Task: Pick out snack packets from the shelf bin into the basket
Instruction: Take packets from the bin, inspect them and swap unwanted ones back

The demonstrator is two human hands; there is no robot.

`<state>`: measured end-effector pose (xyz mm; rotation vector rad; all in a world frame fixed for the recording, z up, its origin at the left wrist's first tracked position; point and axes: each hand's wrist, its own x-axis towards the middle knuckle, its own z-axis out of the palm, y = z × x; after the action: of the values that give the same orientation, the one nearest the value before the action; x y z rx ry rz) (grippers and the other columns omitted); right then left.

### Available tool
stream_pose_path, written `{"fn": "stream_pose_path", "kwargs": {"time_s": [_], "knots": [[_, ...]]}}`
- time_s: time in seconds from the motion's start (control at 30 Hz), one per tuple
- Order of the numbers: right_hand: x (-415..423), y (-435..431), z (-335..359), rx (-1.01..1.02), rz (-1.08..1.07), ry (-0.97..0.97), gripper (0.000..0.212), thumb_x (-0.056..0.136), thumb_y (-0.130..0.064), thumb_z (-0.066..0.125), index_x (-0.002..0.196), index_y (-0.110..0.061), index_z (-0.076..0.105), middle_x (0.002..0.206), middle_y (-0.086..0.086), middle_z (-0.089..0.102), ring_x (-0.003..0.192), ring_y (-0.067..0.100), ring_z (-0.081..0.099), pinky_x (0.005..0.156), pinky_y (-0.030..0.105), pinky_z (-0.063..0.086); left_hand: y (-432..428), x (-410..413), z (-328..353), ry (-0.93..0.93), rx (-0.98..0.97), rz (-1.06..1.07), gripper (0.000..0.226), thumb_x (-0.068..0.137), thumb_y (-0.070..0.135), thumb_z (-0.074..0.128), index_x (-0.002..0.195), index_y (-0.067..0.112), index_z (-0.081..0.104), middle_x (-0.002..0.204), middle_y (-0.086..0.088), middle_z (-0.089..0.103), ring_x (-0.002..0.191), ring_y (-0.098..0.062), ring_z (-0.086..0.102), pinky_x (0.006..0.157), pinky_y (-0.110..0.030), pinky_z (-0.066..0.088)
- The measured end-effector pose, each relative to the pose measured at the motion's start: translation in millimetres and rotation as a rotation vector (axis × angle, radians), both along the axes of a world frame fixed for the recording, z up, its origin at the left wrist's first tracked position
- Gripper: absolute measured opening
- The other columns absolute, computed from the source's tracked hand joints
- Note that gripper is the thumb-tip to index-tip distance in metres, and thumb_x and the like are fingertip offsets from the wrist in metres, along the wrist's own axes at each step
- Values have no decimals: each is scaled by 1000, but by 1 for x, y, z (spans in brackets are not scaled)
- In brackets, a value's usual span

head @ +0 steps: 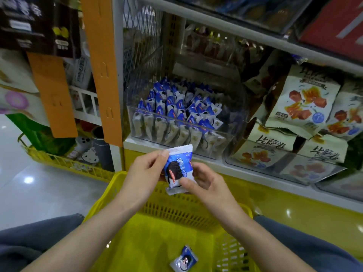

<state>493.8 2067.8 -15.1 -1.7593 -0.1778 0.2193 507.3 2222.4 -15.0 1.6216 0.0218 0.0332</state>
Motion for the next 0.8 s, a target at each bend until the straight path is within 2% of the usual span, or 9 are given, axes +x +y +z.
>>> {"fn": "stream_pose_path", "kwargs": {"time_s": [0.1,0.2,0.3,0.4,0.5,0.6,0.63,0.7,0.8], "knots": [[-3,1,4,-1,-11,3,17,84,-13,62,97,-23,60,99,-8,69,92,0,64,81,14,48,4,4,9,-117,215,-53,32,95,24,46,84,1,65,79,-20,66,71,-26,56,74,-48,50],[2,-1,18,2,-64,-20,18,85,-13,61,102,-20,61,98,-7,70,86,-3,64,71,8,46,7,11,27,-207,352,-62,25,95,29,45,83,16,63,76,-3,65,73,-13,58,72,-36,48],[23,-7,42,-33,-192,-123,29,84,-18,62,113,-16,57,109,-1,66,98,3,63,79,12,50,19,30,47,-368,479,30,15,95,29,44,96,23,59,90,9,60,86,-6,54,70,-14,41],[62,-4,69,-106,-326,-294,32,84,-25,63,114,-21,51,109,-7,61,102,-1,57,87,13,49,32,56,59,-510,738,88,25,96,30,42,115,18,54,108,2,54,105,-14,47,89,-27,38],[113,10,87,-251,-453,-419,33,86,-26,63,117,-20,52,93,-18,53,85,-5,53,77,8,43,40,77,53,-513,1038,14,35,98,34,35,122,15,50,117,-4,54,110,-22,46,91,-33,33],[166,22,90,-498,-516,-490,27,88,-25,61,110,-11,57,91,-3,53,77,5,52,56,-2,34,45,84,42,-570,1183,-32,41,99,39,27,110,15,58,104,-4,62,98,-22,52,83,-31,33],[181,24,89,-587,-508,-476,23,88,-25,61,104,-8,58,92,4,57,80,13,56,55,2,35,46,85,39,-596,1195,-32,42,99,39,26,105,15,59,100,-4,64,95,-22,53,81,-31,32],[208,25,84,-770,-460,-365,31,89,-26,59,107,0,60,102,14,63,94,25,60,70,18,43,49,85,37,-626,1204,-33,43,98,41,25,102,16,60,95,-2,64,92,-22,53,79,-31,31],[228,28,83,-966,-276,-212,29,91,-26,56,106,-1,58,101,17,64,89,27,60,75,35,48,50,87,33,-647,1206,-24,43,97,41,24,100,17,60,94,0,64,90,-21,54,80,-31,30]]}}
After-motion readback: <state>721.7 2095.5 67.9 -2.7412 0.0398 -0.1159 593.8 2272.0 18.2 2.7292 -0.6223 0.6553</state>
